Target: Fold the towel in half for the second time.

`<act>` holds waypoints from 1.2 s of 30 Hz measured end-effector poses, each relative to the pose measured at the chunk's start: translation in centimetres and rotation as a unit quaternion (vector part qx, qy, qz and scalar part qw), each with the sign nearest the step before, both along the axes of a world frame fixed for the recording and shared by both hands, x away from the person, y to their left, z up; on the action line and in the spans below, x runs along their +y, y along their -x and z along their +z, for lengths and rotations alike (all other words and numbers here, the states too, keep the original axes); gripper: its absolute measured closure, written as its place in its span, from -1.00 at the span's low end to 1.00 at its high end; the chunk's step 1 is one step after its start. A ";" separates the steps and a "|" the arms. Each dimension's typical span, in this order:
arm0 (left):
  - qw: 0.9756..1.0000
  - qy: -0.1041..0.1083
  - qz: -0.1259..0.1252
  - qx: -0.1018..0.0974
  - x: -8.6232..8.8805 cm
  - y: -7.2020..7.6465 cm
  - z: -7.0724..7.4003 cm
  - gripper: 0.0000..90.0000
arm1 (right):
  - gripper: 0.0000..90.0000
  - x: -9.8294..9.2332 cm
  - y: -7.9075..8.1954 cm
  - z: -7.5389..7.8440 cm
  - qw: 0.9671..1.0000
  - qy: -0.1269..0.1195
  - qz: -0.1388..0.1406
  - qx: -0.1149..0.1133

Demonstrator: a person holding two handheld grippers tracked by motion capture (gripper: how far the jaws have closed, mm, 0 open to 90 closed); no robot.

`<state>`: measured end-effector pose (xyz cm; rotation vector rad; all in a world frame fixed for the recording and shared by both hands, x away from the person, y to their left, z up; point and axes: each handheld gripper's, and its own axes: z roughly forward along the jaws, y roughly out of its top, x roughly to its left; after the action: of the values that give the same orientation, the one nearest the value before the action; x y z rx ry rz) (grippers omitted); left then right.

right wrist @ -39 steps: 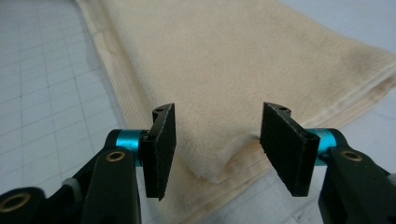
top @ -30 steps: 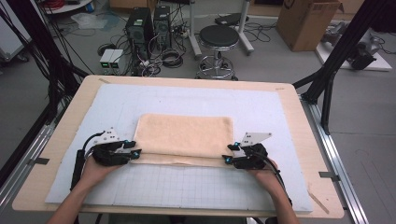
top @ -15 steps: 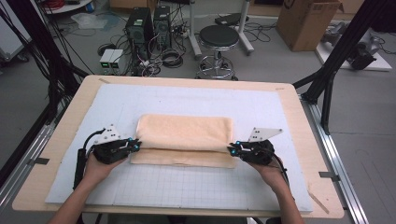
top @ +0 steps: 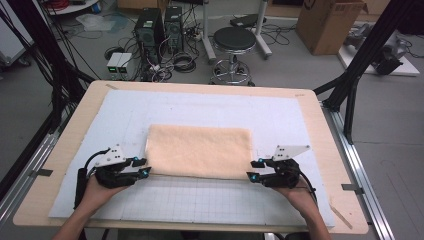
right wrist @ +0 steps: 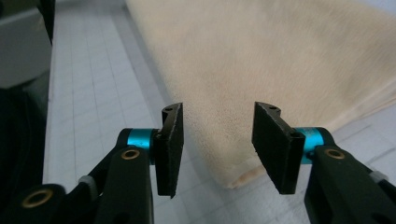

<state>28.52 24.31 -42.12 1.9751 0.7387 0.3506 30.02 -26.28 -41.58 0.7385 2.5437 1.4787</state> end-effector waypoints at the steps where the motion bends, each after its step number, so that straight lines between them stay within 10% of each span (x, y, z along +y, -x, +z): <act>1: 1.000 0.008 0.004 -0.002 0.0 -0.1 0.1 0.26 | 0.11 -0.1 -0.1 0.2 1.000 -0.007 -0.004 -0.007; 21: 0.999 -0.043 0.003 0.021 -1.8 -2.2 -1.7 0.26 | 0.08 3.5 -2.4 -2.3 0.998 0.061 -0.032 -0.009; 36: 0.999 0.017 0.037 -0.003 -0.4 -2.1 -1.0 -0.01 | -0.24 2.8 -2.5 -1.2 0.997 0.014 -0.078 -0.023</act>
<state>30.61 23.93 -43.10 1.9179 0.8109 0.3848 32.57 -23.51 -42.81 0.8681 2.4067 1.3911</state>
